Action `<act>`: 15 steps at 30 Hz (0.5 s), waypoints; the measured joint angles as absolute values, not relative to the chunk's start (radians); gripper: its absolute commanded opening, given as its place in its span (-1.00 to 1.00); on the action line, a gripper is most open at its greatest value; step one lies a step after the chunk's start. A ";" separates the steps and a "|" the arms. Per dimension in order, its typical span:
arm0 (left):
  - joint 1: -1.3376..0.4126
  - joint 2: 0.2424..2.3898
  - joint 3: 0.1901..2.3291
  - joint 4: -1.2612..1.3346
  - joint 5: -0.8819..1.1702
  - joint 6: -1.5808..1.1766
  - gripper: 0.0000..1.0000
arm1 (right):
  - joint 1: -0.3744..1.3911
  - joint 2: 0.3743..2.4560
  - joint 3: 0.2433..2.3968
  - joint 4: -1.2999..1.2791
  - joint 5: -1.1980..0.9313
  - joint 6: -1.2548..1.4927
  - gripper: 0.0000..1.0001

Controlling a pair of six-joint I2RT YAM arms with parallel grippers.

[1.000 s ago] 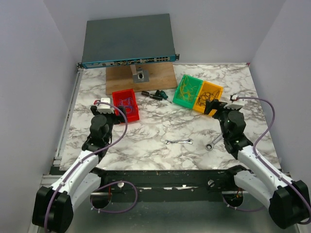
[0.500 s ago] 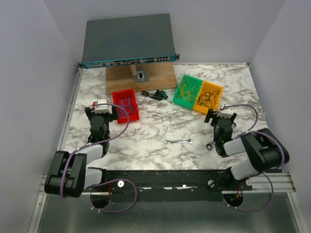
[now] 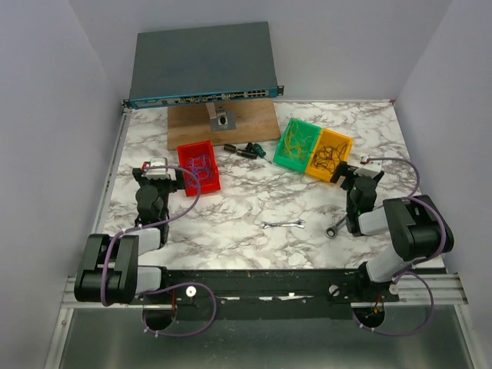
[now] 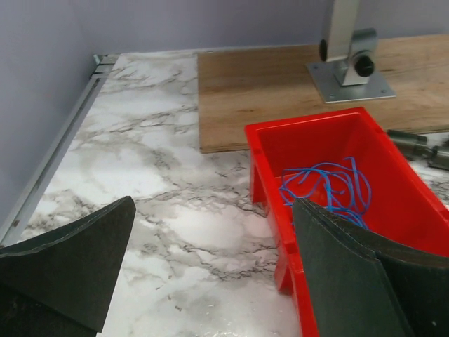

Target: Untangle the cables

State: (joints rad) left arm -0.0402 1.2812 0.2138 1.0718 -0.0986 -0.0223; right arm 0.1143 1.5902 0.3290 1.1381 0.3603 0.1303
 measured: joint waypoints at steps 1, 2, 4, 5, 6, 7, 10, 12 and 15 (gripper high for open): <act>-0.040 1.281 0.211 1.082 -0.080 -0.019 0.97 | 0.110 1.592 0.303 1.164 0.344 0.135 1.00; -0.041 1.281 0.210 1.090 -0.063 -0.017 0.97 | 0.108 1.600 0.275 1.201 0.335 0.134 1.00; -0.040 1.281 0.207 1.104 -0.041 -0.014 0.97 | 0.103 1.616 0.233 1.244 0.316 0.135 1.00; -0.040 1.281 0.207 1.106 -0.035 -0.012 0.97 | 0.102 1.617 0.223 1.241 0.303 0.135 1.00; -0.040 1.281 0.207 1.105 -0.030 -0.011 0.97 | 0.102 1.619 0.221 1.249 0.297 0.133 1.00; -0.040 1.281 0.207 1.104 -0.025 -0.011 0.97 | 0.102 1.621 0.224 1.260 0.287 0.133 1.00; -0.040 1.281 0.216 1.088 -0.031 -0.015 0.97 | 0.103 1.620 0.228 1.267 0.258 0.130 1.00; -0.040 1.281 0.221 1.082 -0.037 -0.017 0.97 | 0.102 1.621 0.229 1.275 0.248 0.130 1.00; -0.040 1.281 0.221 1.074 -0.041 -0.019 0.97 | 0.102 1.621 0.229 1.277 0.240 0.130 1.00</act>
State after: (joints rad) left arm -0.0402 1.2812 0.2207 1.0744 -0.0414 -0.0193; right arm 0.1024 1.6215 0.2287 1.2774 0.2398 0.1295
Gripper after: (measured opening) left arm 0.983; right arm 0.998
